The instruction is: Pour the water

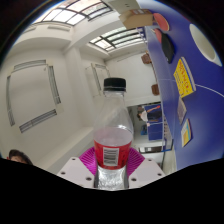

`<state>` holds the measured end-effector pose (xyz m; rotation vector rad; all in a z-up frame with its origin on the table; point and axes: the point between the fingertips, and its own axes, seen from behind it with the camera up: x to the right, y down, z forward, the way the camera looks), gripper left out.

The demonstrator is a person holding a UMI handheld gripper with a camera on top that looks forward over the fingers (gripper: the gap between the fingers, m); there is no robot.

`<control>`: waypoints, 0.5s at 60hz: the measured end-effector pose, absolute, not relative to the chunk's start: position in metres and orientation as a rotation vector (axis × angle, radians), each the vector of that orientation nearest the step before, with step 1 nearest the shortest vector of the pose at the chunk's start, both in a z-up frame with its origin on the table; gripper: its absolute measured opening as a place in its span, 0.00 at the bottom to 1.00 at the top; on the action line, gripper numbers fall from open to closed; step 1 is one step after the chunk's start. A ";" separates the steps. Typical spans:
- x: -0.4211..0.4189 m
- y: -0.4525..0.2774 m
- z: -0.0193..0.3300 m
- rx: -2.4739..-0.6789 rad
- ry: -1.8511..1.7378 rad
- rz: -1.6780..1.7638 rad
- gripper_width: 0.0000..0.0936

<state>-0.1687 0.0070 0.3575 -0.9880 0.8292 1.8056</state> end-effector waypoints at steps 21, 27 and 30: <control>-0.055 0.024 0.248 -0.601 1.371 2.068 0.36; -0.061 0.029 0.256 -0.636 1.354 2.101 0.36; -0.062 0.030 0.263 -0.651 1.339 2.118 0.36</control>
